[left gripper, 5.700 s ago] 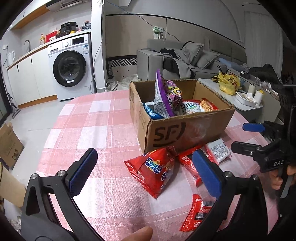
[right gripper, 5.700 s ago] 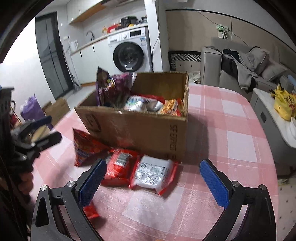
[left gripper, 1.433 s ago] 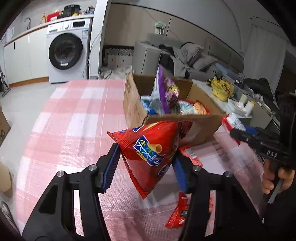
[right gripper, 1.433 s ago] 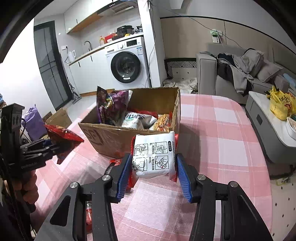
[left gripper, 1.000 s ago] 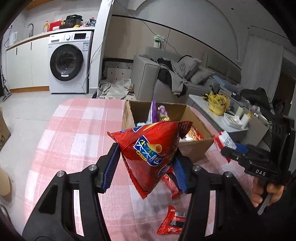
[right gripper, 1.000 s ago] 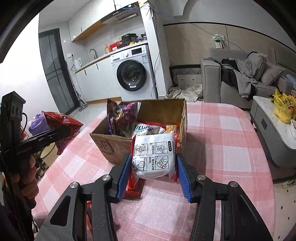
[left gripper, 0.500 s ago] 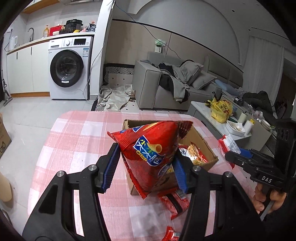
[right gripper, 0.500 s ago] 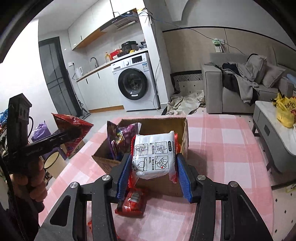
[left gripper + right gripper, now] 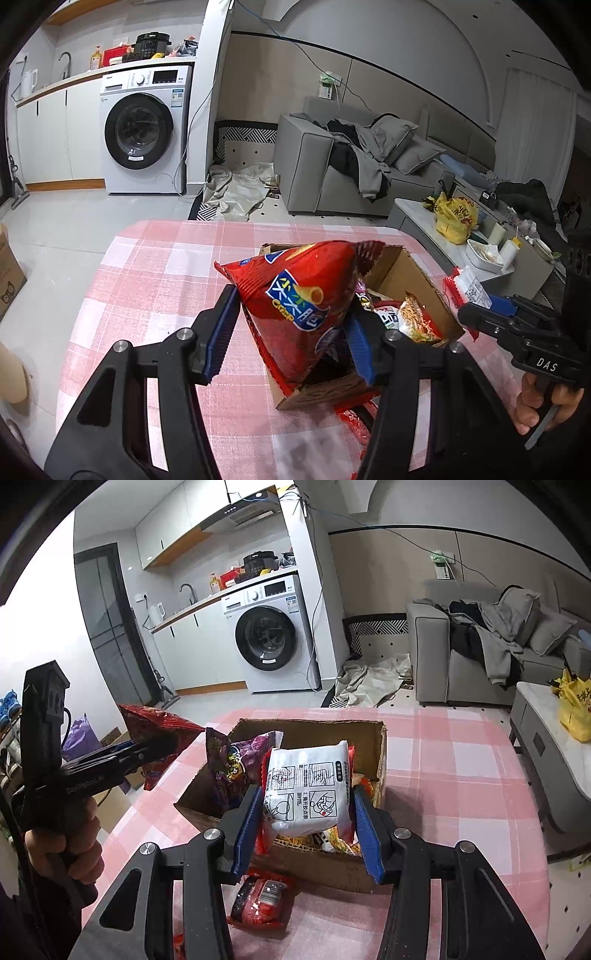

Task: Organize snacks
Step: 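Lift both held bags and carry them over the cardboard box, then lower both bags into the box and open both grippers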

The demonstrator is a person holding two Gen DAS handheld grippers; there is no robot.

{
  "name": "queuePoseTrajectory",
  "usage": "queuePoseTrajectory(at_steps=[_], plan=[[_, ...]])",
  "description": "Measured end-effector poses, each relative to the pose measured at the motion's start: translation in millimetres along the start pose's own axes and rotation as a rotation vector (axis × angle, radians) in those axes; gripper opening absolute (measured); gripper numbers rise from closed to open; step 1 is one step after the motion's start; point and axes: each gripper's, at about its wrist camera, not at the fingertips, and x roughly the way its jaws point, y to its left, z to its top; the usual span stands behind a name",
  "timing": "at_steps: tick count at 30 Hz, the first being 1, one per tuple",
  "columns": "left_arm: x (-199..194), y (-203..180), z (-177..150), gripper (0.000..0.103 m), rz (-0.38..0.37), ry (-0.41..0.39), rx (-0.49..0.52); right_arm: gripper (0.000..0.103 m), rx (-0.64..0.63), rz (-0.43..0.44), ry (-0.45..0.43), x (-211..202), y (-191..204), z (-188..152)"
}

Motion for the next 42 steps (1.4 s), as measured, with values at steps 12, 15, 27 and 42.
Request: queuePoseTrajectory(at_steps=[12, 15, 27, 42], plan=[[36.8, -15.2, -0.2, 0.052, -0.008, 0.023, 0.022, 0.049, -0.003, -0.002, 0.032, 26.6, -1.7, 6.3], [49.3, -20.0, 3.3, 0.052, -0.021, 0.036, 0.028, 0.049, -0.003, -0.002, 0.041, 30.3, -2.2, 7.4], [97.3, -43.2, 13.8, 0.052, -0.063, 0.084, 0.041, 0.049, 0.016, -0.001, 0.055, 42.2, -11.0, 12.3], [124.6, -71.1, -9.6, 0.053, -0.050, 0.123, 0.120, 0.049, 0.065, 0.001, 0.068, 76.8, -19.6, 20.8]])
